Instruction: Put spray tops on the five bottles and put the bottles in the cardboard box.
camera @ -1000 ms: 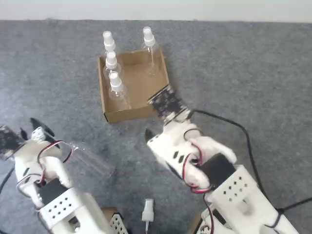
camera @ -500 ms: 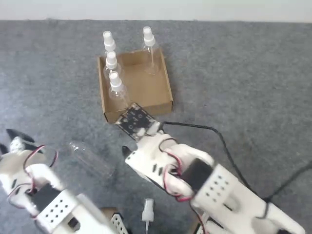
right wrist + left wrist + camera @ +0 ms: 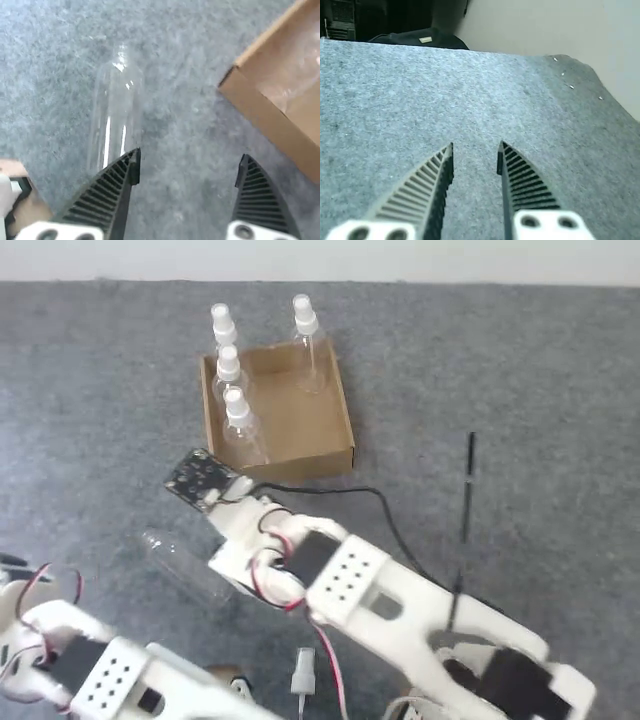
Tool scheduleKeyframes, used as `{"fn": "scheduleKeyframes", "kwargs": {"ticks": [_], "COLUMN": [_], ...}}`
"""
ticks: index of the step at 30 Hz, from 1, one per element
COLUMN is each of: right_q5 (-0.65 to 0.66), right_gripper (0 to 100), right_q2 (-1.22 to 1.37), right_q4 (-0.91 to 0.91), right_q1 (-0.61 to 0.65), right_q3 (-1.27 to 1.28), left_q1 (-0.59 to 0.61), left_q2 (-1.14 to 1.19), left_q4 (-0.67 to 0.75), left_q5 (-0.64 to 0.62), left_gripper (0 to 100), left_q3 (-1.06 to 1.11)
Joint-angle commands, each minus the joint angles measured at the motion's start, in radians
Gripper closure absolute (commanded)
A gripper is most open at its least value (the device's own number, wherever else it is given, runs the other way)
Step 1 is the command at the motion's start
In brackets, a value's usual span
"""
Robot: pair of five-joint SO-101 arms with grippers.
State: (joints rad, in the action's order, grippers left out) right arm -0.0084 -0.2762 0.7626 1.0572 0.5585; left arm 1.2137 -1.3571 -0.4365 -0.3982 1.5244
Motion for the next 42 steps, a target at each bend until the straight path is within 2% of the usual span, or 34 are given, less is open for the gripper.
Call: {"fn": "scheduleKeyframes", "kwargs": {"ticks": [1, 8, 20, 26, 42], "right_q5": [0.017, 0.017, 0.020, 0.103, 0.109], "right_gripper": [73.1, 73.1, 73.1, 73.4, 73.5], "right_q2": [0.094, 0.292, 0.527, 0.578, 0.687], "right_q4": [-0.013, -0.019, -0.013, -0.013, 0.024], "right_q1": [0.038, 0.071, 0.099, 0.134, 0.139], "right_q3": [-0.186, -0.334, -0.537, -0.551, -0.552], "left_q1": [0.020, 0.063, 0.064, 0.064, 0.064], "left_q2": [-0.005, -0.005, -0.005, -0.005, -0.005], "left_q4": [0.032, 0.072, 0.075, 0.075, 0.075], "left_q5": [-0.011, -0.011, -0.009, -0.009, -0.008], "left_gripper": [86, 86, 86, 86, 86], "left_q3": [0.008, 0.054, 0.071, 0.071, 0.073]}}
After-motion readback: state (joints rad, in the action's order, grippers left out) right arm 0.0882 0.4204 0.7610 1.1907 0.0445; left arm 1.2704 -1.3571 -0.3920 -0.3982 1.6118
